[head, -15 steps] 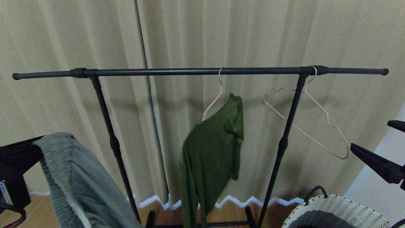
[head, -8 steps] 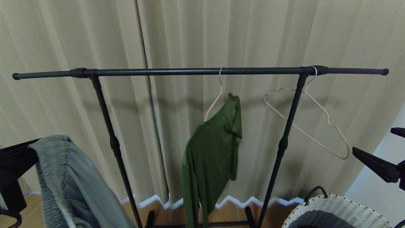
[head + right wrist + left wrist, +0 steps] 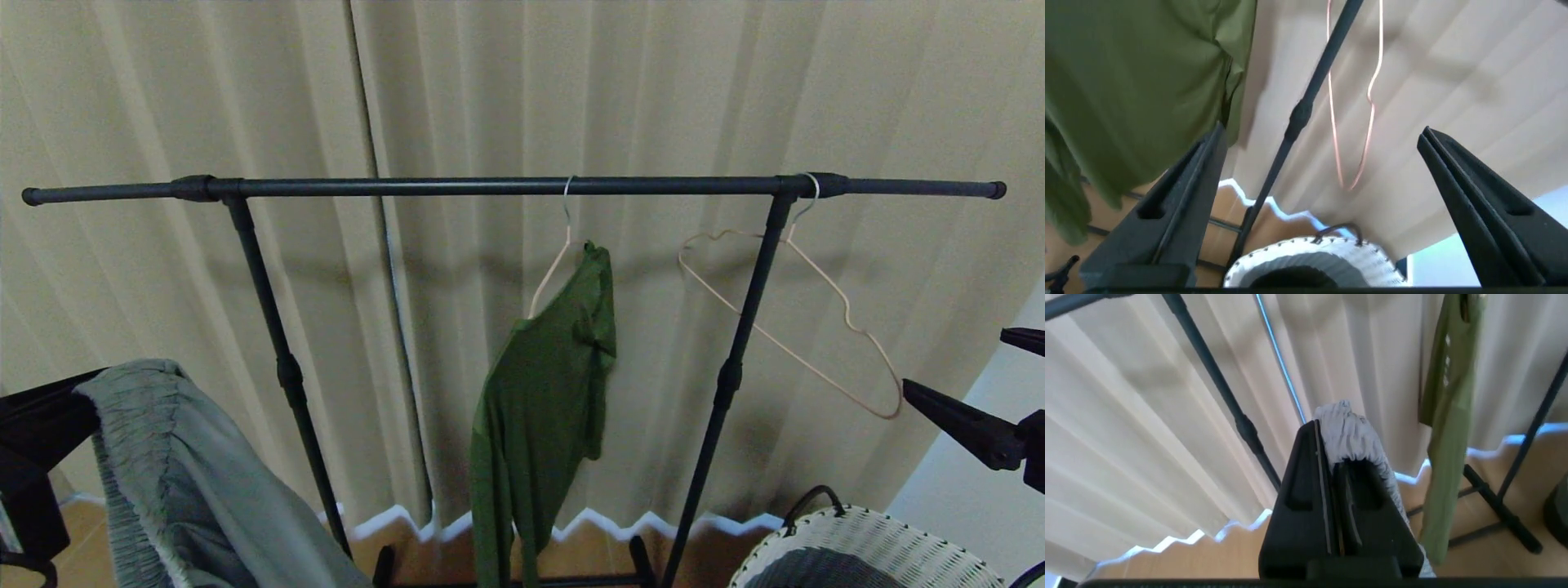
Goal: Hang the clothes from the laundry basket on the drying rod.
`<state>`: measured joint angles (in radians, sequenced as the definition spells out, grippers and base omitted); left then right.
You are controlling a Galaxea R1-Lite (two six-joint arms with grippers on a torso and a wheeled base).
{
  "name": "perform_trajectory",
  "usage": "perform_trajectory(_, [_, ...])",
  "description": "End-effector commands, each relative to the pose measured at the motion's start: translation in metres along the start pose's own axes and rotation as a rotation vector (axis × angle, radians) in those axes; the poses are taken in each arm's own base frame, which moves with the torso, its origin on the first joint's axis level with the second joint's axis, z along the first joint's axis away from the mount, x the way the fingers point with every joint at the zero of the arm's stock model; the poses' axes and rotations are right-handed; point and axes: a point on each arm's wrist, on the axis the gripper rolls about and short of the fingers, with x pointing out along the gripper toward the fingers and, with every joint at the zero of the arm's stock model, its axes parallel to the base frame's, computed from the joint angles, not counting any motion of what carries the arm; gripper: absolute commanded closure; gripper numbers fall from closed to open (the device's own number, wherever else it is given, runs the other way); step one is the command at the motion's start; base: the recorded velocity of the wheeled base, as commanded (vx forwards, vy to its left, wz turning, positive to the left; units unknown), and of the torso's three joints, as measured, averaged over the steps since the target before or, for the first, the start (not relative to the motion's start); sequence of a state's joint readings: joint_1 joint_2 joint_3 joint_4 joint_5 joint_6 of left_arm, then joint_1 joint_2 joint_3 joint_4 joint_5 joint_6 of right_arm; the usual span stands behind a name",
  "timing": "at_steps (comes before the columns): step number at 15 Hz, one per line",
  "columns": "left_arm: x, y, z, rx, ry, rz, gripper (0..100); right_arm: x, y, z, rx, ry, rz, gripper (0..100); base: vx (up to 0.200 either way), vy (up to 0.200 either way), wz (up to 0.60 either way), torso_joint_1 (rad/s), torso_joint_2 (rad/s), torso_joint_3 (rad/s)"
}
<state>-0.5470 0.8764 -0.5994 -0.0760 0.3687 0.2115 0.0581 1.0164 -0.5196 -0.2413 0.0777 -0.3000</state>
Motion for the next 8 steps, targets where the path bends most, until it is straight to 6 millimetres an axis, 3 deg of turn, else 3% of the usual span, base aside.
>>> perform_trajectory(1, [0.0006,-0.0003,0.0001,0.001,0.001,-0.001,100,0.0006,0.0001,-0.0005,0.0,0.004,0.0,0,0.0,-0.2,0.0,0.017,0.0,0.002])
perform_trajectory(4, [0.0006,-0.0004,-0.0001,0.002,0.001,-0.001,100,0.0006,0.0002,-0.0009,0.0,0.005,0.001,0,0.0,-0.2,0.0,0.006,0.0,0.002])
perform_trajectory(8, [0.0009,-0.0011,-0.0023,0.006,0.001,-0.003,100,0.002,0.0,-0.0005,0.001,0.008,0.002,0,0.0,0.0,0.0,0.0,0.0,0.0])
